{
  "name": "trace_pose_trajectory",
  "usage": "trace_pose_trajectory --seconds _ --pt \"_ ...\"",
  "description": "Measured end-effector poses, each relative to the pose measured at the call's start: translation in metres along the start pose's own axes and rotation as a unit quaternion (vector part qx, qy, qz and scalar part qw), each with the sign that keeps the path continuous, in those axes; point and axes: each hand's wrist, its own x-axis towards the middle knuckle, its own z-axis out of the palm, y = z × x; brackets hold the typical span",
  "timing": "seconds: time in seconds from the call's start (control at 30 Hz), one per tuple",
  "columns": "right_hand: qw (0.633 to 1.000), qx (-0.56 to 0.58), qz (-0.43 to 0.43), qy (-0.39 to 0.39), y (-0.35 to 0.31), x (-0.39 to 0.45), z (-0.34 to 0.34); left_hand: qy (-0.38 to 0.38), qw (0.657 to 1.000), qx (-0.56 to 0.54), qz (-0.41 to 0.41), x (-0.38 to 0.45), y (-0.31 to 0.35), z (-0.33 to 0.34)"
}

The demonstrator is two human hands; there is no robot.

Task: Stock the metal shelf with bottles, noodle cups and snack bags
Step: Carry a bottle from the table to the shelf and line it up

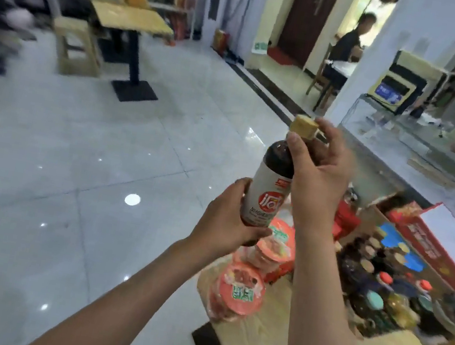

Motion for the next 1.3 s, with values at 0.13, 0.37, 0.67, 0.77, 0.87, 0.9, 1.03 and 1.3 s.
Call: trace_pose_trajectory --seconds 0.13,0.37,0.67,0.77,0.87,0.9,1.03,1.3 --pt "0.992 0.027 -0.006 -0.123 -0.024 -0.032 0.115 0.114 0.993 -0.002 -0.039 -0.034 -0.025 -0.104" --pt "0.929 0.103 -0.039 -0.353 -0.098 -0.145 0.306 0.334 0.939 0.008 -0.077 -0.153 -0.068 -0.289" --pt "0.826 0.28 -0.047 -0.486 -0.213 -0.323 0.484 0.589 0.802 0.065 -0.073 -0.328 -0.073 -0.477" --pt "0.786 0.305 -0.05 -0.535 -0.241 -0.375 0.524 0.649 0.753 0.088 -0.066 -0.378 -0.06 -0.523" --pt "0.746 0.329 -0.056 -0.576 -0.266 -0.418 0.559 0.699 0.703 0.123 -0.058 -0.418 -0.044 -0.562" --pt "0.734 0.338 -0.055 -0.587 -0.272 -0.429 0.572 0.713 0.686 0.133 -0.058 -0.43 -0.039 -0.575" --pt "0.691 0.359 -0.076 -0.623 -0.302 -0.461 0.627 0.754 0.633 0.167 -0.049 -0.463 -0.021 -0.622" --pt "0.611 0.3 -0.097 -0.726 -0.338 -0.516 0.735 0.831 0.523 0.163 -0.094 -0.492 -0.025 -0.722"
